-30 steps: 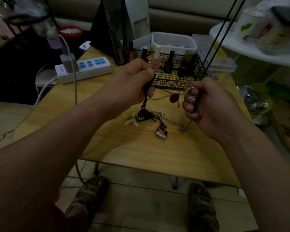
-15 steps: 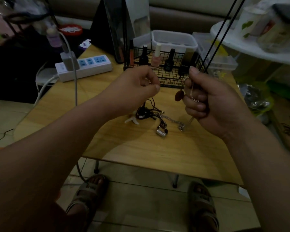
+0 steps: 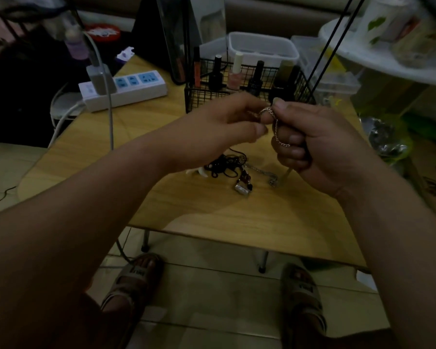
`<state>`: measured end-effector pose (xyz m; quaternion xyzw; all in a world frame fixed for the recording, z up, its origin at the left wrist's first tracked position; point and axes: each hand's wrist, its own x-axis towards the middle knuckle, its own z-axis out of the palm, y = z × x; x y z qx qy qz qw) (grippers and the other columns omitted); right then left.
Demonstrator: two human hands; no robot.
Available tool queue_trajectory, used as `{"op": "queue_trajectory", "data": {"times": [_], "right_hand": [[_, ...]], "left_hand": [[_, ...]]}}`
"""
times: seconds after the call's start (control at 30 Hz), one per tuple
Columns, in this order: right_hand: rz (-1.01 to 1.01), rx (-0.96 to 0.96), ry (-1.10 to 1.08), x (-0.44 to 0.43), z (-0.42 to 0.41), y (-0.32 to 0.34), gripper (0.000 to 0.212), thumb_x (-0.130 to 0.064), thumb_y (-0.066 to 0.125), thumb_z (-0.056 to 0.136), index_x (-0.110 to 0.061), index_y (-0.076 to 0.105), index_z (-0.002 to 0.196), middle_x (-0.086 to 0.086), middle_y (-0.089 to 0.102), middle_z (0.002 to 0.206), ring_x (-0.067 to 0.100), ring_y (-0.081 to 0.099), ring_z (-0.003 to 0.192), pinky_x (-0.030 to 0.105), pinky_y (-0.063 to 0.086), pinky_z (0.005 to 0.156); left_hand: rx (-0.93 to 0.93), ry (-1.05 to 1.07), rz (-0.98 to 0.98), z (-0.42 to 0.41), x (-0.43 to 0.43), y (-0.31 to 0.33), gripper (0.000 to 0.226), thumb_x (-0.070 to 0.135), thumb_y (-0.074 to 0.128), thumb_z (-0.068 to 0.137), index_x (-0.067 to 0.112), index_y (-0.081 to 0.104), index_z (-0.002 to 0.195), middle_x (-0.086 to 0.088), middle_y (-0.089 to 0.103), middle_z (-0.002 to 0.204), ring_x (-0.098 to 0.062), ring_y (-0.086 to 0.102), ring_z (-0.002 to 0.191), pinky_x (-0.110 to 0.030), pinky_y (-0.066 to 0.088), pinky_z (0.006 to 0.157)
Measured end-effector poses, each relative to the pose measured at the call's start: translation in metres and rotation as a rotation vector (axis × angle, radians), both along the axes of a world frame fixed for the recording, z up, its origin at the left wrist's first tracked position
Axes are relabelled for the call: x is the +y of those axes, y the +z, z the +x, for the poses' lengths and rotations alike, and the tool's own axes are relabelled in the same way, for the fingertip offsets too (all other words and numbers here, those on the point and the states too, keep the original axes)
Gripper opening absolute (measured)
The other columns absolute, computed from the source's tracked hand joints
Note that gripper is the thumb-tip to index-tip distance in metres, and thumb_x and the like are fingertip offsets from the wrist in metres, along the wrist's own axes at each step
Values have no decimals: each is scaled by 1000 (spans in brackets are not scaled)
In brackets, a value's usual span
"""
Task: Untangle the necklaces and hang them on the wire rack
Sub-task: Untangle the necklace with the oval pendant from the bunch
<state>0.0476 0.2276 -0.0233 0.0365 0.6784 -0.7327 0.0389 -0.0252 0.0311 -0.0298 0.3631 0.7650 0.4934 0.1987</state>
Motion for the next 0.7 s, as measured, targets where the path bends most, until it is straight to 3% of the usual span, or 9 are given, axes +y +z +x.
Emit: {"op": "queue_trajectory", "data": {"times": [0.07,0.13,0.23,0.47,0.7], "right_hand": [[-6,1,10,-1,0,0,27,-29,54,106,-18,70,87,-3,34,59,12,24,51,26,14,46],[-25,9,-2,1,-1,1,22,-27,54,105,-17,67,91,-2,40,62,11,28,52,27,15,48],[-30,26,-54,8,0,2,12,-21,55,104,-13,64,102,-2,49,67,10,33,52,26,17,49],[-5,46,-118,19,3,6,17,-11,53,103,-10,68,110,6,69,81,10,42,51,24,25,46],[38,-71,-63,26,11,8,25,2,57,98,-7,68,118,12,78,105,9,52,59,17,40,46]], "left_hand": [[70,17,-41,3,2,1,17,24,56,107,18,65,120,1,76,102,-11,71,102,-36,56,99],[89,57,-25,2,3,3,18,25,51,109,16,66,107,-4,75,89,-21,72,95,-44,56,97],[-88,156,163,-3,-1,12,26,23,42,111,13,59,94,-1,63,73,-23,67,77,-38,58,83],[-393,337,663,-23,-15,13,24,17,42,101,18,43,77,-1,39,72,-16,43,67,-30,47,64],[-431,490,816,-30,-17,10,24,16,42,97,18,43,73,1,39,69,-14,42,63,-31,43,61]]}}
